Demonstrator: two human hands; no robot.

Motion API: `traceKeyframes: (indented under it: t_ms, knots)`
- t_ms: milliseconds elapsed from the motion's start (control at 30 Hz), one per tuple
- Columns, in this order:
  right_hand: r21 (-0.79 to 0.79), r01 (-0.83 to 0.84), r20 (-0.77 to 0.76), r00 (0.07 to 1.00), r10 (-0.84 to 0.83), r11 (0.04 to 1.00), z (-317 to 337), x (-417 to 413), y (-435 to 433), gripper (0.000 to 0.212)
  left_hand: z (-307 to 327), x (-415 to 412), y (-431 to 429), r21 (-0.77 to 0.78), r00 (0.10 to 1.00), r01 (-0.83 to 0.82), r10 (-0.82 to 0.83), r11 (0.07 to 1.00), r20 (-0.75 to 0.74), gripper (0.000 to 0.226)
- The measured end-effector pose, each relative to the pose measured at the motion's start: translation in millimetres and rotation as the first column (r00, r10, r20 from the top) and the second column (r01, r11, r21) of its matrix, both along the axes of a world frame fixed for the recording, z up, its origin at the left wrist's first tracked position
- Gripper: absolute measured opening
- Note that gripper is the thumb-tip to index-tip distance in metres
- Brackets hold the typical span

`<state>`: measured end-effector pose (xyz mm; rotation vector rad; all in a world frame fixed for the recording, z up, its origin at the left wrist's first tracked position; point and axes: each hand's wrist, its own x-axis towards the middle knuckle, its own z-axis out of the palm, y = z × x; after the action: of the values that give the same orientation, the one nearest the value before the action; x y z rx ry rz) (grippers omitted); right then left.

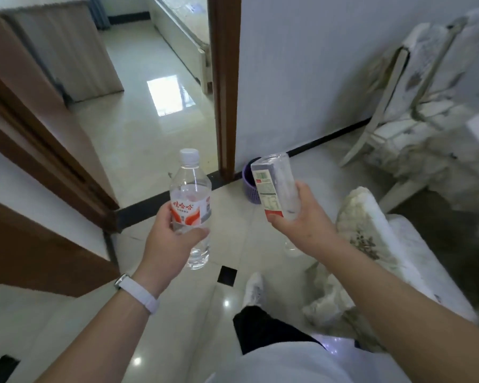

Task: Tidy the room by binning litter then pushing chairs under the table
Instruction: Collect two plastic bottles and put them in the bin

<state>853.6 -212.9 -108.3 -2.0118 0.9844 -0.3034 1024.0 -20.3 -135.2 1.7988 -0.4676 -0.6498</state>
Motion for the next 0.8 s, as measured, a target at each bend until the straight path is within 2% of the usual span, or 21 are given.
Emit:
traceKeyframes:
  t_ms: [167, 333, 567, 700, 800]
  knots:
    - [0.083, 0.047, -0.001, 0.999, -0.047, 0.995, -34, 48, -58, 0.056, -18, 43, -61, 0.033, 0.998, 0.034, -0.032, 0.999, -0.05, 0.057]
    - [0.152, 0.058, 0.037, 0.997, -0.064, 0.987, -37, 112, -143, 0.053, -10, 106, -149, 0.106, 0.999, 0.032, -0.03, 0.994, -0.017, 0.056]
    - [0.104, 0.155, 0.026, 0.987, -0.158, 0.982, -12, 153, -278, 0.063, 18, 170, -287, 0.087, 0.99, 0.121, -0.126, 0.989, 0.057, 0.055]
    - [0.079, 0.21, 0.035, 0.976, -0.213, 0.975, -9, 162, -324, 0.053, 21, 189, -346, 0.075, 0.981, 0.177, -0.182, 0.981, 0.065, 0.051]
    - [0.099, 0.247, 0.045, 0.967, -0.252, 0.964, -20, 167, -342, 0.053, 11, 205, -385, 0.098, 0.969, 0.238, -0.243, 0.966, 0.039, 0.051]
